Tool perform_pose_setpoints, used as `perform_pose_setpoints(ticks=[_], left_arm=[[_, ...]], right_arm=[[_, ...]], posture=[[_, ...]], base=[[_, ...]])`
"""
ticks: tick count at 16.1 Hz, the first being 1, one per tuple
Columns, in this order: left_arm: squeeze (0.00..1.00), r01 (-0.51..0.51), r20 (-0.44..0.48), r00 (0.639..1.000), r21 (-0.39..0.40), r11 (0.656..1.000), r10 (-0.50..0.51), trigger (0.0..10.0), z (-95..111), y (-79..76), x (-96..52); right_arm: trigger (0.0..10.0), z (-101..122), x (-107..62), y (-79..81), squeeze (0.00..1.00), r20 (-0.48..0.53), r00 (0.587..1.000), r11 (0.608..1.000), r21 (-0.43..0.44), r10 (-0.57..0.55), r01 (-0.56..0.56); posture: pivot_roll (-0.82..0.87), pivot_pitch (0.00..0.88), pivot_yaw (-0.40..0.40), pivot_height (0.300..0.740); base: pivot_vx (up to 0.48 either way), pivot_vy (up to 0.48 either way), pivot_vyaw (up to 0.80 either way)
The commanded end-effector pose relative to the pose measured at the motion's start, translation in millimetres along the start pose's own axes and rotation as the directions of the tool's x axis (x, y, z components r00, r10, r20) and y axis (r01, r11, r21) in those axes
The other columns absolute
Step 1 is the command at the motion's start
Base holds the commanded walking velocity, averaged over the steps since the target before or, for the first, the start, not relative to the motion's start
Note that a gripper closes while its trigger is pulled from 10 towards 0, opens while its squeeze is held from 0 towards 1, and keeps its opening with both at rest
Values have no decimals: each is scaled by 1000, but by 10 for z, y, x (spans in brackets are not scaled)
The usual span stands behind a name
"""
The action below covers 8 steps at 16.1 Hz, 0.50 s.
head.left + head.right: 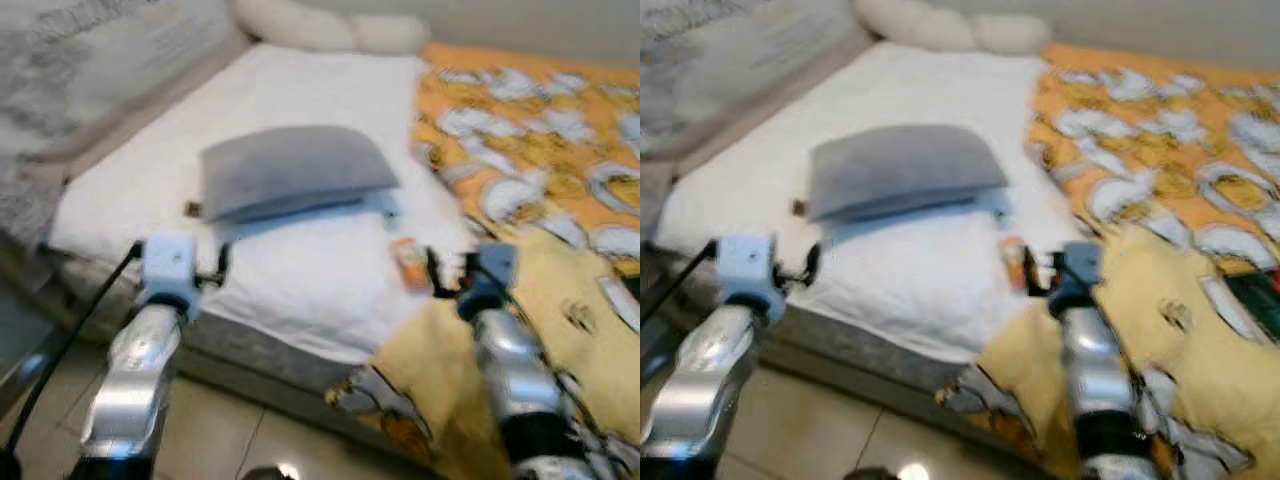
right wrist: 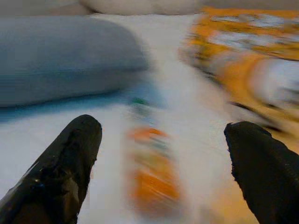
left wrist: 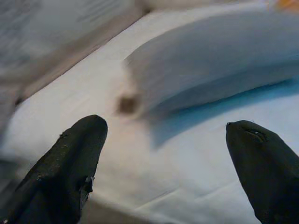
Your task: Clean up the room
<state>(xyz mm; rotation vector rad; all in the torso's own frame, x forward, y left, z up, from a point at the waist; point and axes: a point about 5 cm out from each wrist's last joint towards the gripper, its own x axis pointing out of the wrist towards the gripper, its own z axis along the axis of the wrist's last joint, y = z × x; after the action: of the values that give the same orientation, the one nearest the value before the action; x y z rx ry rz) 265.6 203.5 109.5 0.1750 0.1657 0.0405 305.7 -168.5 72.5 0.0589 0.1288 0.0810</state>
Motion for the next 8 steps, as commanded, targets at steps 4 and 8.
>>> perform_pose_setpoints(ticks=[4,8], left_arm=[[0,24,25,999,45,999,-25,10000,73,-3,57],[0,37,37,999,71,997,-39,10000,98,8,31]], right_arm=[[10000,95,39,-40,1000,-10,1000,999,17,-29,30],[10000,41,122,-80,1000,-120,992,998,-53,-44,38]], posture=[[68,0,13,740],[93,0,-9,740]], base=[[305,0,198],[225,0,0]])
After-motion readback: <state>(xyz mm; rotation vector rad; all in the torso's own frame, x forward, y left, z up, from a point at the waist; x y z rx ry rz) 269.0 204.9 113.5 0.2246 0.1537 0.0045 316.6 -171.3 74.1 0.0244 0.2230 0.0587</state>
